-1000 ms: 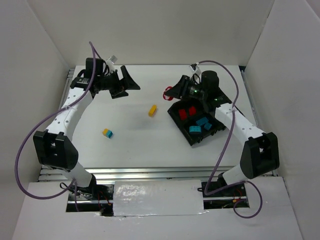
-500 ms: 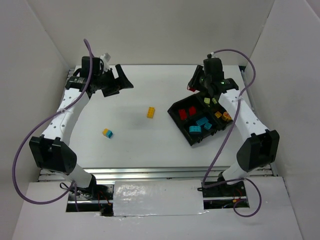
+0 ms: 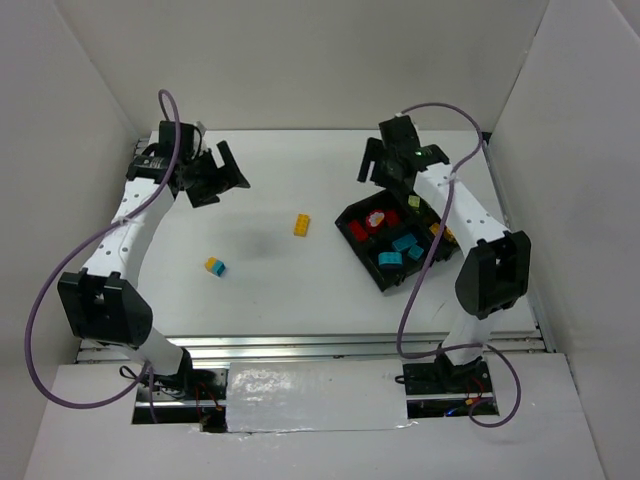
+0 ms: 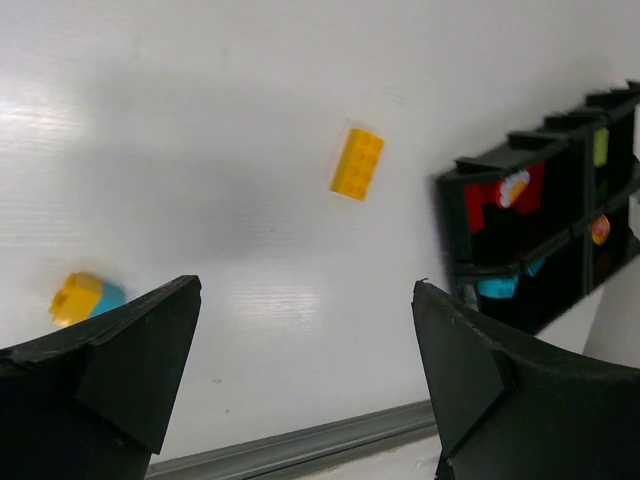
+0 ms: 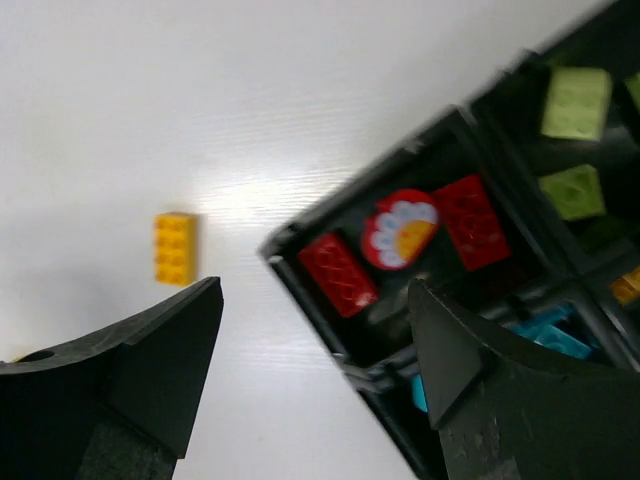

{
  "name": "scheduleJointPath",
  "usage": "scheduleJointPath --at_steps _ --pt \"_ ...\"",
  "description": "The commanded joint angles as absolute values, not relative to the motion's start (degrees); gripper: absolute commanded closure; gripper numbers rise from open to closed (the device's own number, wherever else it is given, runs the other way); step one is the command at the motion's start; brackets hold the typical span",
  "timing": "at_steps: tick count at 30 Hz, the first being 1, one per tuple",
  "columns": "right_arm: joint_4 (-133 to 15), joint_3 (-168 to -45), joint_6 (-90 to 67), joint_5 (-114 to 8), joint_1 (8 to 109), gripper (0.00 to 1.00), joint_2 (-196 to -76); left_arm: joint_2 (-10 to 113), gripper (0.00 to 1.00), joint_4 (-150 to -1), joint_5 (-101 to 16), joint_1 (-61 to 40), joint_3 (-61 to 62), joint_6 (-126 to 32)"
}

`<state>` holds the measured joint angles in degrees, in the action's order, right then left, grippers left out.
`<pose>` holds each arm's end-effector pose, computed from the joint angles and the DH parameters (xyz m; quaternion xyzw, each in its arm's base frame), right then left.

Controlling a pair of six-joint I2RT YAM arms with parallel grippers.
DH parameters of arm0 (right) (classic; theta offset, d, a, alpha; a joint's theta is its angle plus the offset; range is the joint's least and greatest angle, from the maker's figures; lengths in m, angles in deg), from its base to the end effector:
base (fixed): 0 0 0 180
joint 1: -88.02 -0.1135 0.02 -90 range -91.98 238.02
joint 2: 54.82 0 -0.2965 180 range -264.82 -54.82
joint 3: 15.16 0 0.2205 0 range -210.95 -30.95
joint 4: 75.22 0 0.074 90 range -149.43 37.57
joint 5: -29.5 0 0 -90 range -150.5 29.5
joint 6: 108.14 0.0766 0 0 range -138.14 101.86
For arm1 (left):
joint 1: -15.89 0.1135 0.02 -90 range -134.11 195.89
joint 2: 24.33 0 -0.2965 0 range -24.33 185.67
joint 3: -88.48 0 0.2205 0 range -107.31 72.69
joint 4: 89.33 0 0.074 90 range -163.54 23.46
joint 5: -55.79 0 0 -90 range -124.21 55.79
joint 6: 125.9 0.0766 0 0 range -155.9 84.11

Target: Sort the legos into containers by color

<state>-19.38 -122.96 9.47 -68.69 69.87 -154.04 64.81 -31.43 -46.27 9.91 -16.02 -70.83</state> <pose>0.3714 0.1103 0.3290 0.1025 0.9236 0.0800 0.3607 0.3344 -0.0511 0.3677 -0.1866 0.8921 -0.2300 0.3414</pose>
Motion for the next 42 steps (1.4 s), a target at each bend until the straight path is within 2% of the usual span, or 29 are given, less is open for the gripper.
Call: scheduleJointPath --at_steps 1,7,11,25,28,32,34,35,37,38,39,42 --pt "-17.0 -133.1 7.7 -68.7 62.5 0.18 -158.3 63.6 0.0 -26.4 -38.2 12.5 -15.8 -74.2" --pt "-9.3 -148.0 8.6 -71.7 52.4 0.18 -174.7 61.5 0.0 -23.5 -32.7 15.7 -14.1 -77.2" --pt "-5.7 -155.9 9.4 -73.9 50.5 0.19 -185.0 59.8 0.0 -23.0 -33.2 17.7 -13.1 -76.1" --pt "-11.3 -154.9 11.5 -71.4 48.9 0.24 -194.7 60.1 0.0 -23.0 -36.6 18.4 -11.1 -72.9" --pt "-11.8 -155.8 12.8 -70.2 48.7 0.3 -196.0 60.5 0.01 -23.2 -37.4 18.4 -10.9 -72.6" --pt "-13.5 -155.5 13.9 -69.6 48.6 0.3 -195.2 60.6 0.01 -23.4 -37.8 18.4 -10.5 -72.3" --pt "-11.4 -158.0 14.3 -69.0 48.5 0.35 -196.6 60.7 0.01 -23.7 -38.0 18.4 -10.2 -72.2" --pt "-10.4 -158.8 14.2 -68.6 48.6 0.41 -197.2 60.7 0.01 -23.7 -38.2 18.4 -10.2 -72.3" --pt "-9.1 -159.3 14.1 -68.5 48.5 0.7 -197.9 60.9 0.01 -23.7 -38.3 18.4 -10.4 -72.3" --pt "-9.7 -157.5 14.0 -68.4 48.5 0.9 -197.2 61.0 0.0 -23.8 -38.3 18.4 -10.4 -72.2" --pt "-10.5 -155.7 14.0 -68.4 48.4 1.0 -194.9 61.0 0.0 -23.9 -38.1 18.4 -10.3 -72.3" --pt "-14.9 -148.0 12.5 -65.1 48.4 1.0 -186.4 61.2 0.01 -24.1 -37.4 18.4 -9.8 -72.3"
